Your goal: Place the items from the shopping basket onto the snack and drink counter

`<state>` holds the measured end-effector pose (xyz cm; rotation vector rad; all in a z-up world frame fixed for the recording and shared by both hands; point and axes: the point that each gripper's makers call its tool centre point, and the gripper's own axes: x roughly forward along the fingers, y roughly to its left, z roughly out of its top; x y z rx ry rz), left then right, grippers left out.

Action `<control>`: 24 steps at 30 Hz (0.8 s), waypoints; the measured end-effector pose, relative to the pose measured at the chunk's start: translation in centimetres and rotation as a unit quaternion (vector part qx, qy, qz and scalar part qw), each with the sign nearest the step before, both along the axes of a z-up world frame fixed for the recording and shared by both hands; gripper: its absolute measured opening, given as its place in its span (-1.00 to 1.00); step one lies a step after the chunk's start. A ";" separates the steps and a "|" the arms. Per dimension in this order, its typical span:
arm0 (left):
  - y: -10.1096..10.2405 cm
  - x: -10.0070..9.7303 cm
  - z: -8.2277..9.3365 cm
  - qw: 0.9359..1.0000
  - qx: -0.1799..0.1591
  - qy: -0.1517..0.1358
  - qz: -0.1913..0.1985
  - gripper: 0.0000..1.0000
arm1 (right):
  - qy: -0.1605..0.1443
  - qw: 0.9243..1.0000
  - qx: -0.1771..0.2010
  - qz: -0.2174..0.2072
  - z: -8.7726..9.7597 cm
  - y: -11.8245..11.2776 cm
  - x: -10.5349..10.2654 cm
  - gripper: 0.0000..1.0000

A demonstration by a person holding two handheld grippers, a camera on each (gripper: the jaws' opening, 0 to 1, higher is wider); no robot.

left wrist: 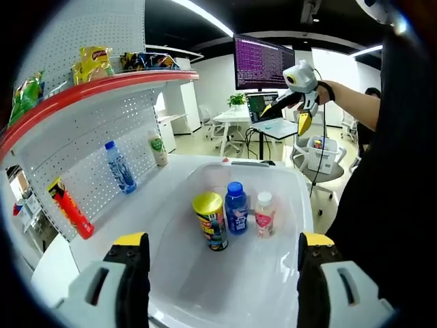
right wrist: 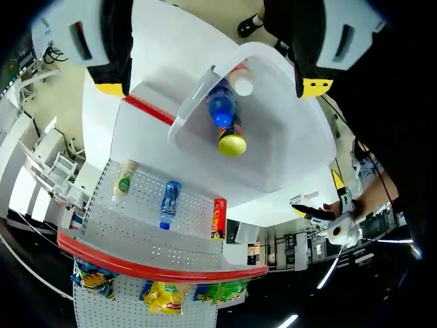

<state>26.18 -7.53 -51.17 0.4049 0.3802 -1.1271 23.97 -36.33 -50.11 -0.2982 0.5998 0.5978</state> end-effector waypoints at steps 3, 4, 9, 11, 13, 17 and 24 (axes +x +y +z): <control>-0.1 0.2 -0.2 1.000 -0.002 0.003 0.002 0.79 | 0.009 1.000 -0.001 0.012 -0.5 0.4 -0.5 0.94; -0.2 0.2 -0.2 1.000 -0.004 0.004 0.001 0.78 | 0.018 1.000 -0.001 0.021 -0.8 0.7 -0.9 0.94; -0.6 1.0 0.1 1.000 -0.007 -0.018 0.006 0.66 | 0.022 0.999 0.001 0.028 -1.0 1.1 -1.1 0.94; -1.0 1.1 0.2 1.000 -0.013 -0.013 0.004 0.67 | 0.020 0.999 0.007 0.029 -0.8 0.9 -1.2 0.94; -1.1 1.4 -0.2 1.000 -0.009 -0.012 0.004 0.67 | 0.019 0.999 0.009 0.026 -0.8 0.8 -1.1 0.93; -1.5 1.5 -1.0 1.000 -0.009 -0.003 -0.001 0.69 | 0.023 0.999 0.006 0.023 -1.0 0.6 -1.4 0.91; -2.5 2.5 -2.4 1.000 -0.010 0.003 0.004 0.62 | 0.030 0.999 0.006 0.020 -1.4 0.3 -2.0 0.89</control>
